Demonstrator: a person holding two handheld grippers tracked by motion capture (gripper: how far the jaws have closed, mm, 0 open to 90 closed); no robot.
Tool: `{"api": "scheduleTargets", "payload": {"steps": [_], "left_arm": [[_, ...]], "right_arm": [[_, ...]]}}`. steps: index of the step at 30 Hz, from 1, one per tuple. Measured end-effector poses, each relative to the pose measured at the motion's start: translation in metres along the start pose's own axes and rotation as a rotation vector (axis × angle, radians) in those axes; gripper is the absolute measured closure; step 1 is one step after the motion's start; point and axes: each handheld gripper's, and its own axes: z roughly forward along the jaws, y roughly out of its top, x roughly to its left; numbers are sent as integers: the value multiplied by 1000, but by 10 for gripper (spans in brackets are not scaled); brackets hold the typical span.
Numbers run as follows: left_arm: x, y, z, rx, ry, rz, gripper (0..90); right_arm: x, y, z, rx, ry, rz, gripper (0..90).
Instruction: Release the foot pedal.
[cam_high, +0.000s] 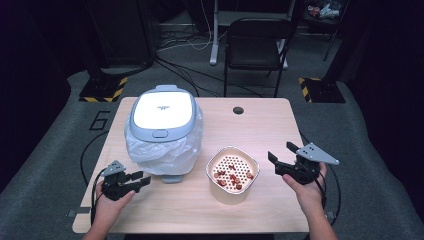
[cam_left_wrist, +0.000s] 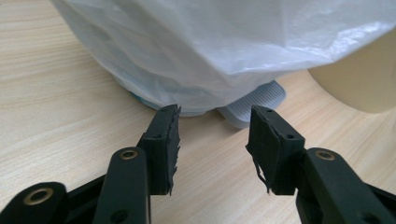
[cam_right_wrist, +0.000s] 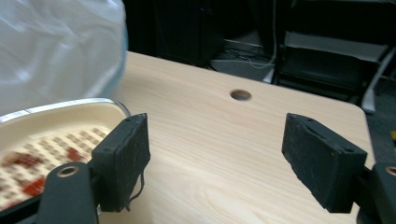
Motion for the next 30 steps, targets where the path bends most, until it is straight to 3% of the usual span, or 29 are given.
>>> {"api": "scheduleTargets", "payload": {"steps": [6, 15, 24, 30], "left_arm": [[11, -5, 0, -8, 37, 15, 503], [25, -12, 2, -14, 106, 37, 462], [35, -17, 9, 9, 140, 47, 442], [40, -18, 14, 15, 150, 33, 430]], "right_arm": [[-14, -32, 7, 48, -61, 20, 238], [-34, -78, 15, 109, -92, 124, 238], [-45, -97, 22, 164, -116, 121, 253], [-48, -108, 29, 193, -97, 150, 242]]}}
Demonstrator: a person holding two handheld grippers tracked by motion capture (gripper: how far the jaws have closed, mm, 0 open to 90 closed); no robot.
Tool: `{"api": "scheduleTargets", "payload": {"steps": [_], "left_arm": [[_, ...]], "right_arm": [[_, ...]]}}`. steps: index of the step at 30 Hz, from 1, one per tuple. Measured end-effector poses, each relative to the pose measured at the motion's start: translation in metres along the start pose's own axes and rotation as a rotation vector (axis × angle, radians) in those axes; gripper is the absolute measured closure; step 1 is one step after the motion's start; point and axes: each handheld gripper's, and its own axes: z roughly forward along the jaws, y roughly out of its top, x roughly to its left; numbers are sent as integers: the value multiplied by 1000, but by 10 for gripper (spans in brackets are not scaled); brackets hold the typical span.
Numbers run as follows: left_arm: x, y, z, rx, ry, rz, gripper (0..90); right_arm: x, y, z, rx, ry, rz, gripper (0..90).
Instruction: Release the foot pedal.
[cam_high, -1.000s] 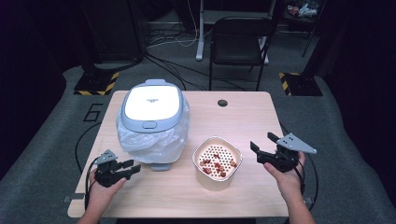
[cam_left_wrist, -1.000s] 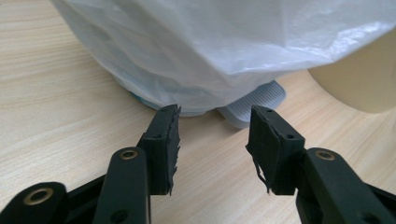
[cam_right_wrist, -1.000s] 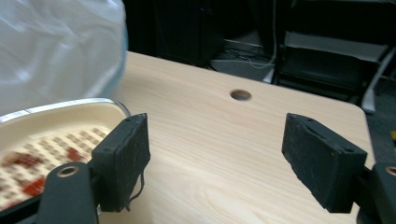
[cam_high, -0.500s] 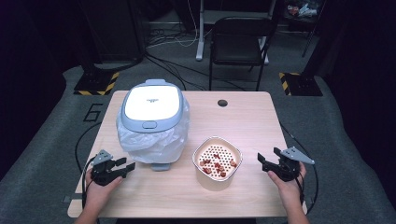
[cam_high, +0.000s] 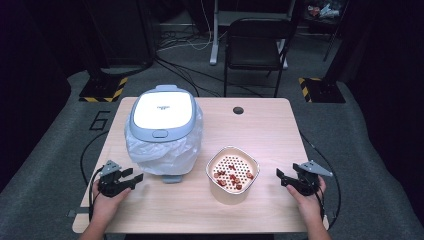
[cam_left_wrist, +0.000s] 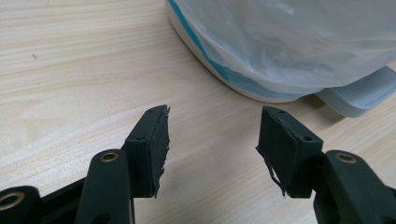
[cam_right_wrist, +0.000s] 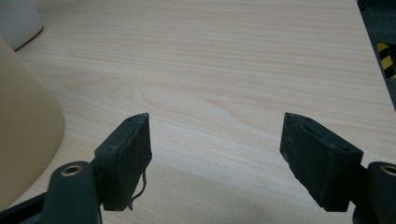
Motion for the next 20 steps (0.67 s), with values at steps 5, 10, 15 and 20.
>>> {"api": "scheduleTargets", "payload": {"steps": [5, 10, 15, 20], "left_arm": [[0, -1, 5, -2, 20, -3, 402], [0, -1, 7, 8, 39, 29, 375], [0, -2, 10, -15, 68, 57, 350], [2, -1, 10, 1, 74, 58, 336]], "right_arm": [[0, -4, 4, 16, 6, -16, 243], [0, -5, 5, 21, 12, -32, 244], [0, -8, 6, 34, 11, -41, 244], [-1, -10, 5, 38, 0, -33, 245]]}}
